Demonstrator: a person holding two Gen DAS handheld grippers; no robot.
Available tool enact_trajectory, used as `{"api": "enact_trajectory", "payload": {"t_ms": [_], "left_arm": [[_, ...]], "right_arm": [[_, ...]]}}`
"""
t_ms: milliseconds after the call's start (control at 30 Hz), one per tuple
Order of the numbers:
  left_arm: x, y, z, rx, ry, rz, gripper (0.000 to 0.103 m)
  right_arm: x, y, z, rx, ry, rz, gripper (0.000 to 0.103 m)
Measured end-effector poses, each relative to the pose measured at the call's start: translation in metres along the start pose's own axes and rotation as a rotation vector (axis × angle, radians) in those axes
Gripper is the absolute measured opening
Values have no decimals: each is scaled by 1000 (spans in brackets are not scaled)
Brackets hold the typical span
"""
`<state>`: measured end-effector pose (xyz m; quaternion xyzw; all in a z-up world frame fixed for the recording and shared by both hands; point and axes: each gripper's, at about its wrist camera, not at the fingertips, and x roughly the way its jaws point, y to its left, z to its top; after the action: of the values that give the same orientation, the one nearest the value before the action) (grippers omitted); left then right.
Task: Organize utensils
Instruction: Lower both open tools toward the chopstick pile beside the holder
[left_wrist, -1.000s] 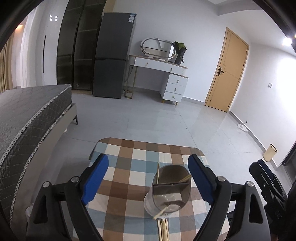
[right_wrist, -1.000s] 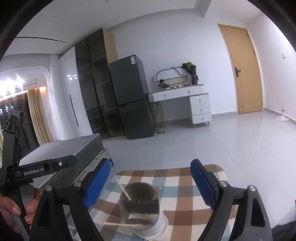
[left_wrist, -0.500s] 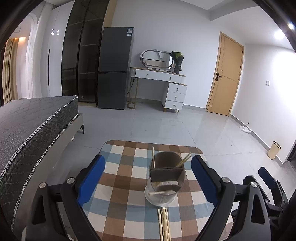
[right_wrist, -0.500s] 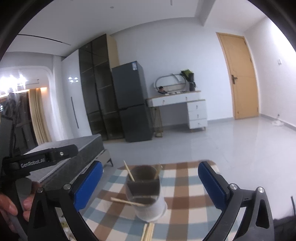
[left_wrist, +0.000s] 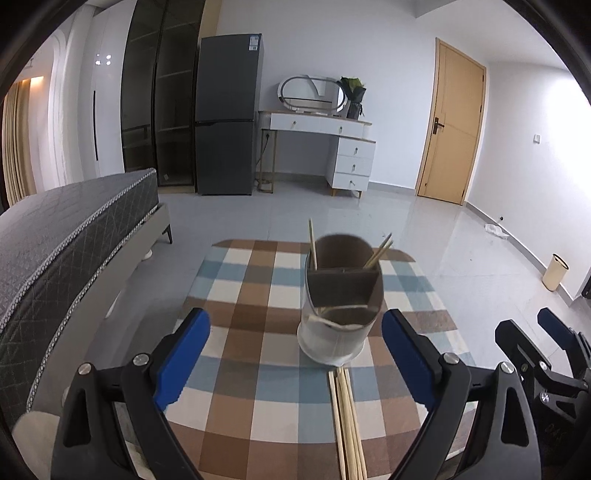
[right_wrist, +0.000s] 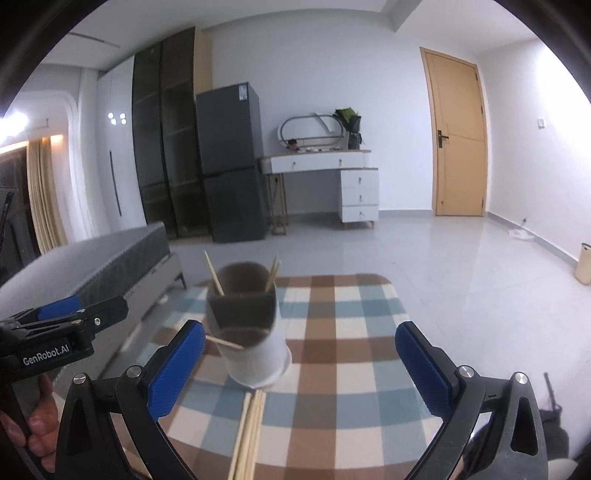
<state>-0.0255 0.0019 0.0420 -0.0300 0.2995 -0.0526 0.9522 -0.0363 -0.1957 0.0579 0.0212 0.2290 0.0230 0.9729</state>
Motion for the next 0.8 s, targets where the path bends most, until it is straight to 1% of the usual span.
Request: {"api": "enact_trajectory", "payload": {"t_ms": [100, 167, 267, 367, 500, 633, 800], "left_arm": [[11, -2, -8, 6, 34, 21, 91], [22, -4, -12, 18, 75, 42, 91], [32, 0, -18, -3, 106, 52, 91], [38, 4, -25, -22, 125, 46, 91], [47, 3, -36, -11, 161, 38, 91], [57, 5, -40, -22, 195, 25, 91], [67, 8, -42, -24, 214, 32, 91]], "right_arm": [[6, 1, -7, -7, 34, -3, 103], [11, 2, -11, -19, 60, -3, 103], [17, 4, -20, -44, 89, -16, 103], [25, 4, -25, -46, 127, -16, 103], [39, 0, -29, -31, 184, -31, 103], [54, -6, -34, -2, 247, -40, 103], [74, -10, -44, 4, 324, -73, 102]]}}
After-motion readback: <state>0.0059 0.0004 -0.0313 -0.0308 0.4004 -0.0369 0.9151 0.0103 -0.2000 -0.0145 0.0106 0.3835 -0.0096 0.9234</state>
